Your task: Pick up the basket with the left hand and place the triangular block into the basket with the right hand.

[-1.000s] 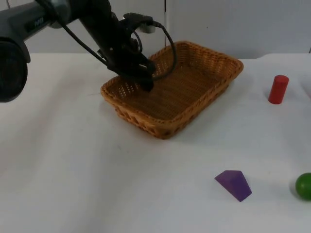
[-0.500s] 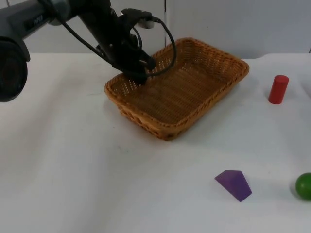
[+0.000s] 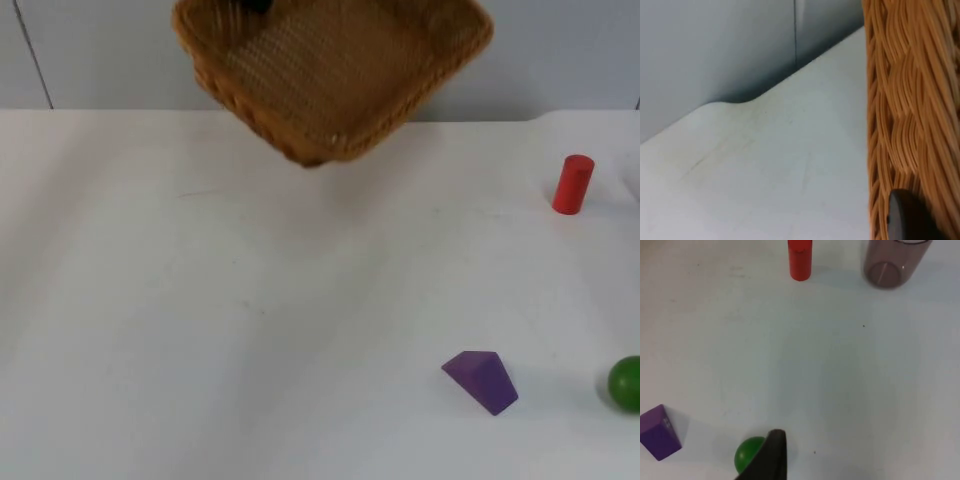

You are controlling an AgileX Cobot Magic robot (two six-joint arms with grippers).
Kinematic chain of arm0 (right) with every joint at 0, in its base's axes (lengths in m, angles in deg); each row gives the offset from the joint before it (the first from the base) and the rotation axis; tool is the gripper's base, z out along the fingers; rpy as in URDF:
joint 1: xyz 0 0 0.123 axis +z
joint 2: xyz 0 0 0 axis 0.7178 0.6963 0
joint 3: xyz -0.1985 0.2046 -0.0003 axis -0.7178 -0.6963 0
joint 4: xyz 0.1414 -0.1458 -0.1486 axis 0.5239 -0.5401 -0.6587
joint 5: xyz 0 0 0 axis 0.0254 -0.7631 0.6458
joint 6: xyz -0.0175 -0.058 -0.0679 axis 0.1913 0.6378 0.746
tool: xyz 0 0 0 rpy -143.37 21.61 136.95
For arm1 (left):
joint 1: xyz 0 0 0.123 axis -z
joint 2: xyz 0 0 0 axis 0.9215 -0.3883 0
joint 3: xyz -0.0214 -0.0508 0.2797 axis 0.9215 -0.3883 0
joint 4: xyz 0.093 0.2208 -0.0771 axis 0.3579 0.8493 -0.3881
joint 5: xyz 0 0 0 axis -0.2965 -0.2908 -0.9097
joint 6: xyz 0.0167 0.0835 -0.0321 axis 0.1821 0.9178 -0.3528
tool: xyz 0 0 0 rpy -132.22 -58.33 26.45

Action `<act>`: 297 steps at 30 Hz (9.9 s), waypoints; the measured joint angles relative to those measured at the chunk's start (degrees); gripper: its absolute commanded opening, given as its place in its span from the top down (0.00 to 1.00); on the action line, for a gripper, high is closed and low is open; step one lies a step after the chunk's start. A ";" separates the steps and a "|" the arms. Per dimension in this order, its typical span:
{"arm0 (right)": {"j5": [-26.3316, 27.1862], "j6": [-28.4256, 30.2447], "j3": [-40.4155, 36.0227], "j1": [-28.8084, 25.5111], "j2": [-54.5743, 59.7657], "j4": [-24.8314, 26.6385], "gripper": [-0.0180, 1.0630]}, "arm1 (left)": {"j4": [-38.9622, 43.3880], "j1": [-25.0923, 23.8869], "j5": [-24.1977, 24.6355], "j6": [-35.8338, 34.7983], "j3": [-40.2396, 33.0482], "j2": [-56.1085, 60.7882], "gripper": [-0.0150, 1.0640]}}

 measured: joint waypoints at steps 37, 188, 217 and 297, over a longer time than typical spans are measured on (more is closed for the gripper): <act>-1.27 0.35 0.00 0.00 0.00 4.34 0.01 | -39.27 -19.05 -41.01 19.56 -121.57 73.16 0.99; -15.61 -12.40 46.54 49.63 20.31 -13.67 0.24 | -57.25 -19.05 -38.03 36.14 -117.32 61.17 0.99; -16.03 -12.28 45.73 49.63 10.13 -16.53 0.24 | -85.24 -10.84 -40.25 63.04 -90.27 15.72 0.74; -26.01 -8.02 -10.54 50.27 -57.88 -4.67 0.24 | 12.78 -13.50 -7.29 -14.43 -115.59 137.78 0.11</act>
